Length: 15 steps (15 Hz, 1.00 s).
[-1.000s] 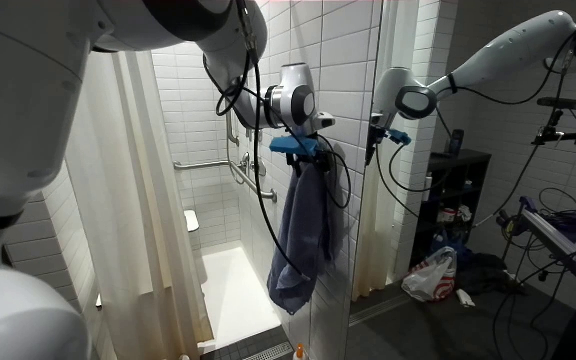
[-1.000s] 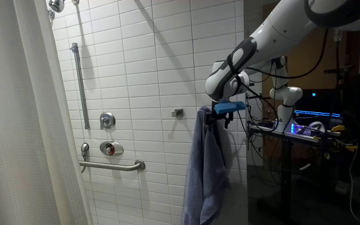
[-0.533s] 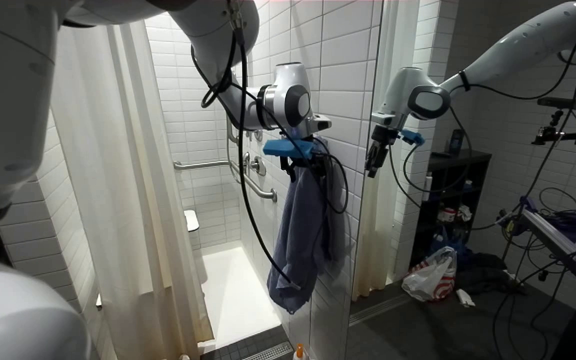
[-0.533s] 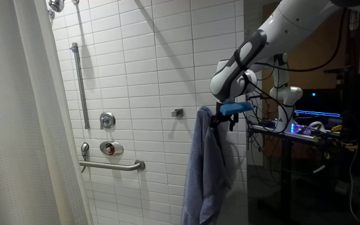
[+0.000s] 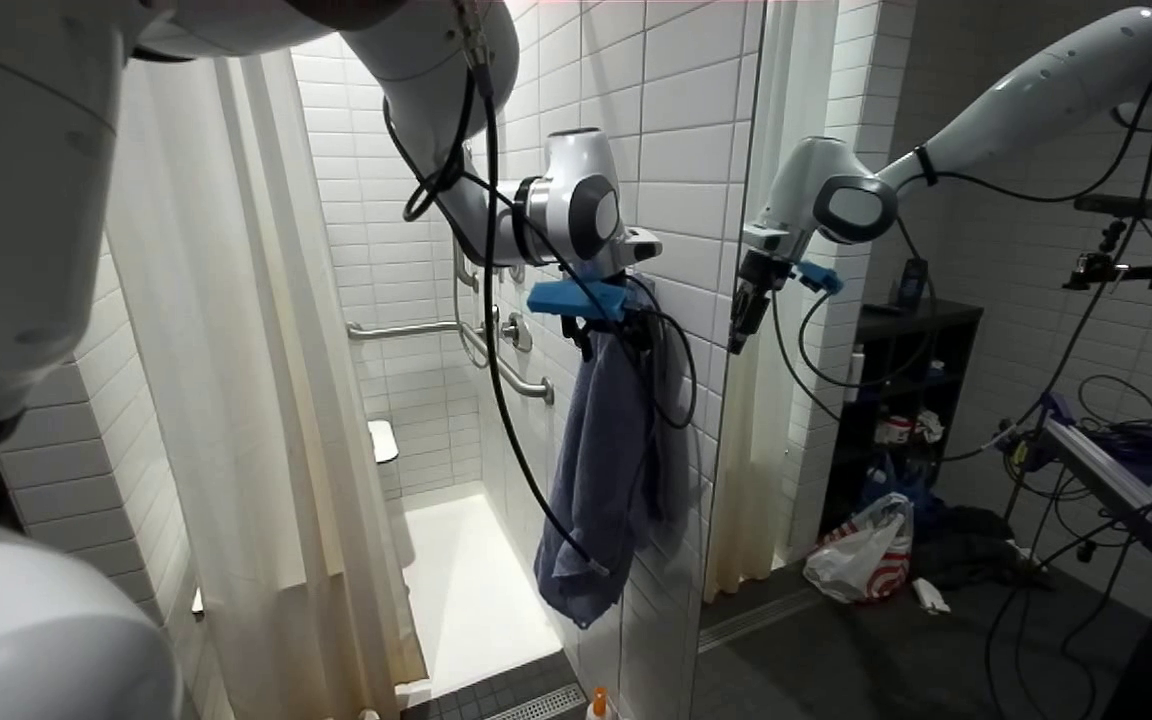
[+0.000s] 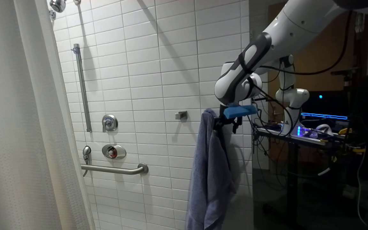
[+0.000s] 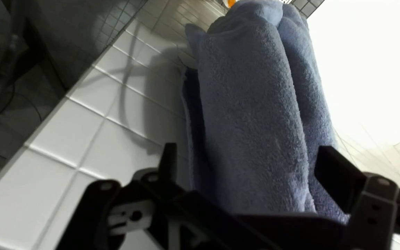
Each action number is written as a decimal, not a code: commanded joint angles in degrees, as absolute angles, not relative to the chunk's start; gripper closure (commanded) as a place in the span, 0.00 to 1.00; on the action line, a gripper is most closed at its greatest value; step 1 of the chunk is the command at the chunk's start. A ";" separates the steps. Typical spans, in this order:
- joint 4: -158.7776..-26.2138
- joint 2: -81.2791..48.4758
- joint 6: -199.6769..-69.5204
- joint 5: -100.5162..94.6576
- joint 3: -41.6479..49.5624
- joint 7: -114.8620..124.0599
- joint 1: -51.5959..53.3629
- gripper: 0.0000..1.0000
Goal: Move the towel to the left.
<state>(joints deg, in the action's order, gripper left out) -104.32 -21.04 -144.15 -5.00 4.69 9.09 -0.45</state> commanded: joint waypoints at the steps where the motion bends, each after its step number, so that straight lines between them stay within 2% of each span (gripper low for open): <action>1: -103.65 -22.74 -148.26 -6.00 5.05 10.33 0.52 0.00; 5: -102.13 -25.25 -151.03 -6.83 5.84 11.20 1.59 0.00; 9: -98.25 -29.23 -155.38 -13.88 11.21 17.57 5.33 0.00; 15: -90.80 -34.54 -154.37 -15.88 14.35 19.64 6.84 0.00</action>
